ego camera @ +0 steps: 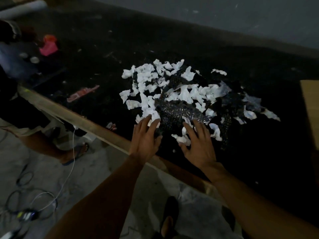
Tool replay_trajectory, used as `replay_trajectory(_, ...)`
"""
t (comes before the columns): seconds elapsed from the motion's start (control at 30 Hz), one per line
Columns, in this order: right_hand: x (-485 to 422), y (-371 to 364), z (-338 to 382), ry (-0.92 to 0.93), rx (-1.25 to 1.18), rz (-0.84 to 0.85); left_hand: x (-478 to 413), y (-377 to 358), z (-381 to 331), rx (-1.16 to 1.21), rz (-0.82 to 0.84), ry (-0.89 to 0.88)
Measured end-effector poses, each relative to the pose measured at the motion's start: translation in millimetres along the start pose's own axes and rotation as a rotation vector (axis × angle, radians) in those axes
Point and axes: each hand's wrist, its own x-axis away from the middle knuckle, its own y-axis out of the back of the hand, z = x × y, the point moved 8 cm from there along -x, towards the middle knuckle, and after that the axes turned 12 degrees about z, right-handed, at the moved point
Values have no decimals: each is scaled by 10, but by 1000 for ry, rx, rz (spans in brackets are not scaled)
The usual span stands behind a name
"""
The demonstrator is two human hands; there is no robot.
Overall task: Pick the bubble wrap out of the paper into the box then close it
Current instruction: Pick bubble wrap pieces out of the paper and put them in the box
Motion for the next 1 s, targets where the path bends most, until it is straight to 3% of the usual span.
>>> replay_trajectory(0.23, -544, -182, -141, -14, 133, 55, -598, -181, 328, -58, 122, -43)
replay_trajectory(0.37, -673, -353, -142, -34, 82, 56, -837, -347, 420, -40, 201, -76)
replay_trajectory(0.57, -801, -416, -88, -69, 16, -119, -902, -491, 537, -40, 86, -184)
replay_trajectory(0.67, -857, -388, -43, -50, -14, -210, -854, -426, 572, 59, -34, -176)
replay_trajectory(0.83, -874, -343, 122, 5, -48, -291, -801, -384, 619, 124, -79, -120)
replay_trajectory(1.0, -934, -484, 162, -83, -82, -112, -823, -394, 704, 238, -25, -82)
